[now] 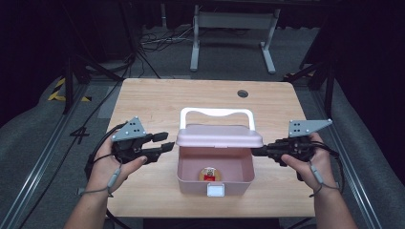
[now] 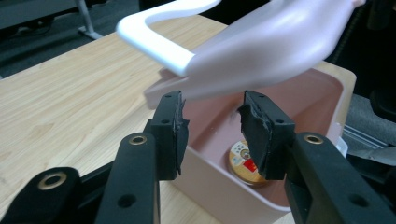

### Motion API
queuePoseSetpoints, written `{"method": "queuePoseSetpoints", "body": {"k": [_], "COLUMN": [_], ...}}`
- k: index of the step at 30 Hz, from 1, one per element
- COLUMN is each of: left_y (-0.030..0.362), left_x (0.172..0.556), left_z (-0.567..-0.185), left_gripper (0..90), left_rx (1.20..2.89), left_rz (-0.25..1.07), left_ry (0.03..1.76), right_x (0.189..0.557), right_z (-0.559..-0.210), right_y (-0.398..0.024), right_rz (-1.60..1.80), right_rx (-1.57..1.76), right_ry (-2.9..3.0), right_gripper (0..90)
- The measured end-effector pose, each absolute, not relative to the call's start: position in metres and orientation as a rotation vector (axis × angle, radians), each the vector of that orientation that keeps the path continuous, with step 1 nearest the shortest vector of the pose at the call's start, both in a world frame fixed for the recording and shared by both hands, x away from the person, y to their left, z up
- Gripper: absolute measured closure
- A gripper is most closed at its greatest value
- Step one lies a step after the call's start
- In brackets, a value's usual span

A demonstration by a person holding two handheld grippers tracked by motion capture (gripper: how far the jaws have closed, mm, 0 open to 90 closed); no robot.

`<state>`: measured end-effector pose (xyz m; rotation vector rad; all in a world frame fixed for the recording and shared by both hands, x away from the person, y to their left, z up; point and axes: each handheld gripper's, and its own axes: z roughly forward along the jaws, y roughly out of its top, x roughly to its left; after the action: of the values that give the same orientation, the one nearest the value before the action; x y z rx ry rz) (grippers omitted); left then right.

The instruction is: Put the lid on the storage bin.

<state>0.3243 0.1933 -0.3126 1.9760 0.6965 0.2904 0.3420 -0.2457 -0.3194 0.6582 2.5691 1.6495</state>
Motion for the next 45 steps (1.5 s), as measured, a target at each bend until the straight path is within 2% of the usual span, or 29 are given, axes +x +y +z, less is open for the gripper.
{"method": "queuePoseSetpoints", "body": {"k": [3,9,14,24,45], "left_y": [0.201,0.216,0.223,0.238,0.248], "left_x": [0.324,0.334,0.348,0.365,0.379], "left_z": [-0.312,-0.313,-0.324,-0.337,-0.356], "left_gripper": [57.8,55.1,45.6,38.2,34.7], "left_rx": [1.975,1.928,1.899,1.862,1.888], "left_rz": [0.279,0.337,0.410,0.487,0.496], "left_ry": [0.712,0.774,0.847,0.929,1.001], "right_x": [0.341,0.338,0.336,0.332,0.326], "right_z": [-0.319,-0.318,-0.318,-0.320,-0.322], "right_y": [-0.246,-0.245,-0.245,-0.243,-0.239], "right_rz": [1.650,1.640,1.612,1.556,1.289], "right_rx": [0.656,0.651,0.653,0.655,0.665], "right_ry": [2.568,2.575,2.597,2.662,2.820], "right_gripper": [89.4,89.2,88.8,89.4,90.0]}}
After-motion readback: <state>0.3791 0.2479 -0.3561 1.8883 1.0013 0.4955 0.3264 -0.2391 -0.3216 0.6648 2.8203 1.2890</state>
